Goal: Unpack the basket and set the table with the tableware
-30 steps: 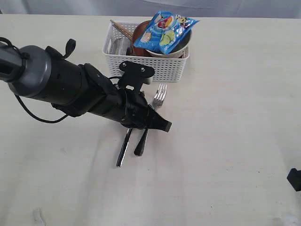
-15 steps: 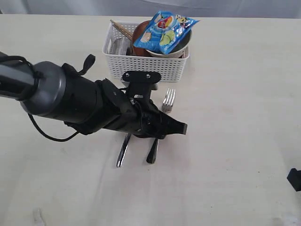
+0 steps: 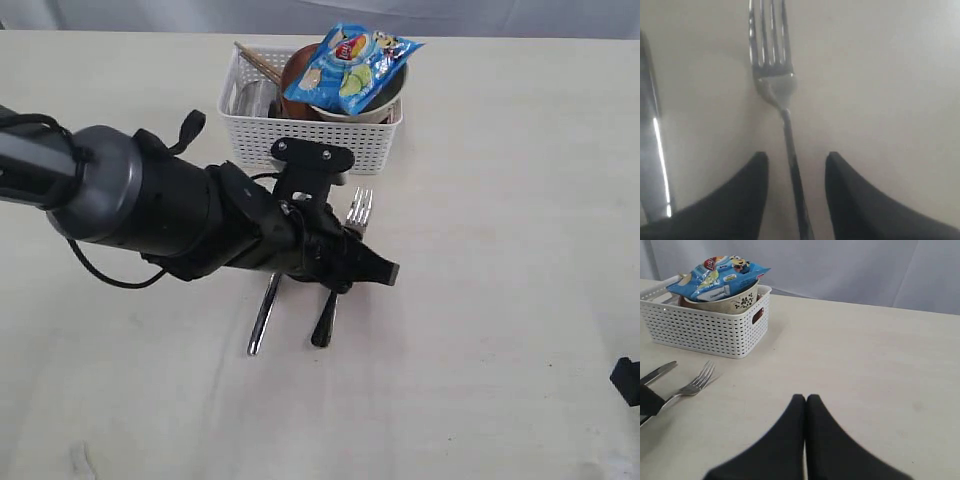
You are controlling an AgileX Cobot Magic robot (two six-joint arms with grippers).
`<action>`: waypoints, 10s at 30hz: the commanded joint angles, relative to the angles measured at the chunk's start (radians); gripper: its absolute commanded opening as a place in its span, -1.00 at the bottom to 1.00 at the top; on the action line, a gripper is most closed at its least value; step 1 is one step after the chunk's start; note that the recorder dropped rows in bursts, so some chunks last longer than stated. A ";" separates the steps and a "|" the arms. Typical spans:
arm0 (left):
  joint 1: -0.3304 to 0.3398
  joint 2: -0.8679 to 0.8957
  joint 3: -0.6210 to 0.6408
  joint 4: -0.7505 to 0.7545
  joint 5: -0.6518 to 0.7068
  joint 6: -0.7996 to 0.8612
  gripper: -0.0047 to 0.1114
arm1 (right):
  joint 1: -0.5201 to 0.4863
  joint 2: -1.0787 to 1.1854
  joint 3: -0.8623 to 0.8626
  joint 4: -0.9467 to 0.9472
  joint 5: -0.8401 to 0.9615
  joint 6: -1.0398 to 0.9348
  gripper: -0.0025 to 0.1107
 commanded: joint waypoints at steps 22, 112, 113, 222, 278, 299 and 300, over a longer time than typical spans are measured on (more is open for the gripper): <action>0.106 -0.304 -0.160 -0.430 -1.147 1.221 -0.71 | 0.002 -0.004 0.003 -0.007 -0.006 0.000 -0.96; -0.099 0.115 -0.165 1.802 0.369 -2.243 -0.92 | 0.002 -0.004 0.003 -0.007 -0.006 0.000 -0.96; -0.105 0.114 -0.159 1.862 0.380 -2.318 -0.92 | 0.002 -0.004 0.003 -0.007 -0.006 0.000 -0.96; 0.021 0.090 -0.179 1.295 0.502 -1.639 -0.92 | 0.002 -0.004 0.003 -0.007 -0.006 0.000 -0.96; 0.062 0.110 -0.562 2.174 0.413 -1.471 0.06 | 0.002 -0.004 0.003 -0.007 -0.006 0.000 -0.96; 0.062 0.167 -0.633 2.365 0.583 -1.645 -0.91 | 0.002 -0.004 0.003 -0.007 -0.006 0.000 -0.96; 0.062 0.167 -0.633 2.359 0.581 -1.643 -0.92 | 0.002 -0.004 0.003 -0.007 -0.006 0.000 -0.96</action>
